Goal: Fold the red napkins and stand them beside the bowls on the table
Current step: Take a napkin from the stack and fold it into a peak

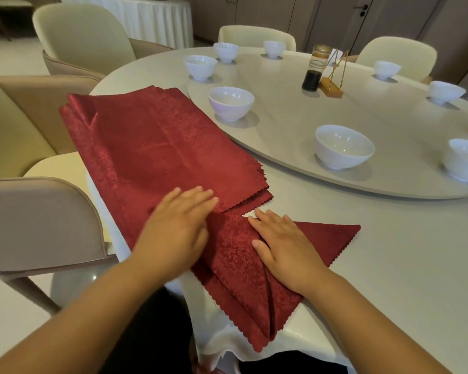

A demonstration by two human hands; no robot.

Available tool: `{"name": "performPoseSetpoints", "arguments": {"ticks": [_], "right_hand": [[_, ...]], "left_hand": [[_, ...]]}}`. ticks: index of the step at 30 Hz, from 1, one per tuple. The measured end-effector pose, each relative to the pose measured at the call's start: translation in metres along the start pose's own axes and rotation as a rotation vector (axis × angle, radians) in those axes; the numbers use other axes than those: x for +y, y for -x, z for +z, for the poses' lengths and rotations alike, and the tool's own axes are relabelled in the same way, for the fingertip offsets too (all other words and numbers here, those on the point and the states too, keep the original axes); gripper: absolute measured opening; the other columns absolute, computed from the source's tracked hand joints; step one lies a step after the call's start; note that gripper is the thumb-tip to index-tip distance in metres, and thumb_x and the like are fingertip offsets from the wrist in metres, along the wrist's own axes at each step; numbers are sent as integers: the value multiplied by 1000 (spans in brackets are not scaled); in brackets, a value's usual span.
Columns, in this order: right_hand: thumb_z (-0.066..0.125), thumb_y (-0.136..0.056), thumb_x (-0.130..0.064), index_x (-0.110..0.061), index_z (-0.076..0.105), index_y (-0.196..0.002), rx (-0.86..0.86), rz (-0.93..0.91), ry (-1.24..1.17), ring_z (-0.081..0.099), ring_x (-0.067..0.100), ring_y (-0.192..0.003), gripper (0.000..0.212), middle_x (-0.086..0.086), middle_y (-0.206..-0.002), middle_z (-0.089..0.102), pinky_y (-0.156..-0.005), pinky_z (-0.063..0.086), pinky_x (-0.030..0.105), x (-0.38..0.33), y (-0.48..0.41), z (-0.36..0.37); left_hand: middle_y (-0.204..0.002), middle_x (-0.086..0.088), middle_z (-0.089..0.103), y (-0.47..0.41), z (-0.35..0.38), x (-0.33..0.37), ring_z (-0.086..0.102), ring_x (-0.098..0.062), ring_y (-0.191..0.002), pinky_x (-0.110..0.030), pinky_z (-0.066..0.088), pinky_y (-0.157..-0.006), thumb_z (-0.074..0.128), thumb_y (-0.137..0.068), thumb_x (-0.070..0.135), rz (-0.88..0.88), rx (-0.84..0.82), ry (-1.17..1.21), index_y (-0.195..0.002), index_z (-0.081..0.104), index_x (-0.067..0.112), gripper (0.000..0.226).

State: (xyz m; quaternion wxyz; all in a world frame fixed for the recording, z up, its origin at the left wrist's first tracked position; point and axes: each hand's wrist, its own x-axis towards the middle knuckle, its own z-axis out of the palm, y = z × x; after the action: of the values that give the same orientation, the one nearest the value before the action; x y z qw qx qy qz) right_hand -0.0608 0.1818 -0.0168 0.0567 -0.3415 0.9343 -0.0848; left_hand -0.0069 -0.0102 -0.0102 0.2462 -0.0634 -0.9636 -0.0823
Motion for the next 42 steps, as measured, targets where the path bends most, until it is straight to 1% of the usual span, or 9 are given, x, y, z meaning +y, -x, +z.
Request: {"name": "performPoseSetpoints", "arguments": {"ticks": [7, 12, 14, 17, 20, 28, 33, 37, 42], "right_hand": [[-37, -42, -77, -23, 1, -147, -17, 62, -13, -4, 7, -141, 124, -5, -156, 1, -105, -17, 21, 4, 3, 3], [-40, -34, -78, -23, 1, -147, -10, 187, 9, -5, 9, -142, 133, -3, -156, -3, -107, -15, 25, 20, 10, -1], [-33, -47, -80, -24, 6, -147, 11, 222, 18, -1, 10, -142, 121, -3, -156, 1, -110, -10, 26, 34, 16, -6], [23, -94, -52, -24, 27, -143, 21, 233, -42, 14, 11, -140, 56, -3, -153, 18, -113, 0, 27, 55, 22, -20], [55, -90, -31, -21, 55, -125, 72, 195, -117, 45, 12, -119, 36, -4, -131, 52, -104, 25, 26, 61, 17, -38], [63, -84, -29, -23, 55, -87, -334, 171, -32, 48, 12, -86, 11, -12, -83, 48, -67, 37, 20, 44, -6, -64], [61, -85, -22, -29, 44, -65, -326, 102, -107, 45, 7, -71, 27, -14, -73, 46, -63, 36, 16, 40, -9, -77], [58, -84, -15, -27, 40, -64, -99, 63, -138, 42, 4, -63, 29, -12, -69, 45, -55, 32, 11, 33, -11, -102], [57, -84, -13, -18, 49, -76, 408, 6, -120, 50, 18, -74, 13, 0, -76, 57, -67, 41, 30, 26, -14, -139]], "left_hand": [[-105, -11, 69, 6, 40, 26, 67, -24, -97, -35, 29, -92, 23, -94, 38, -57, -258, -116, -103, 70, 4, 59], [-105, -12, 69, 6, 40, 29, 67, -26, -95, -36, 29, -90, 34, -80, 38, -35, -266, -141, -102, 70, 3, 54], [-104, -11, 69, 7, 40, 28, 67, -26, -94, -35, 29, -90, 35, -79, 38, -36, -276, -122, -101, 70, 4, 54], [-103, -8, 70, 4, 34, 27, 68, -26, -94, -30, 36, -96, 34, -77, 42, -72, -260, -33, -103, 70, 6, 57], [-126, 3, 55, -11, 17, 29, 50, -20, -119, -33, 29, -104, 30, -82, 53, -119, -344, 84, -130, 51, 19, 63], [-89, 14, 42, -52, 4, 18, 45, -11, -91, -21, 33, -76, 67, -82, 33, -173, -792, 265, -117, 52, 23, 40], [-75, 12, 41, -57, -4, 19, 43, -10, -74, -22, 34, -59, 68, -81, 27, -105, -928, 262, -94, 58, 19, 19], [-62, 6, 44, -75, -27, 17, 47, -17, -68, -24, 32, -58, 69, -79, 24, -102, -791, 187, -64, 51, 18, 24], [-93, -6, 60, -100, -70, 22, 55, -31, -97, -33, 34, -72, 60, -85, 26, -99, 3, -97, -86, 62, 17, 9]]}}
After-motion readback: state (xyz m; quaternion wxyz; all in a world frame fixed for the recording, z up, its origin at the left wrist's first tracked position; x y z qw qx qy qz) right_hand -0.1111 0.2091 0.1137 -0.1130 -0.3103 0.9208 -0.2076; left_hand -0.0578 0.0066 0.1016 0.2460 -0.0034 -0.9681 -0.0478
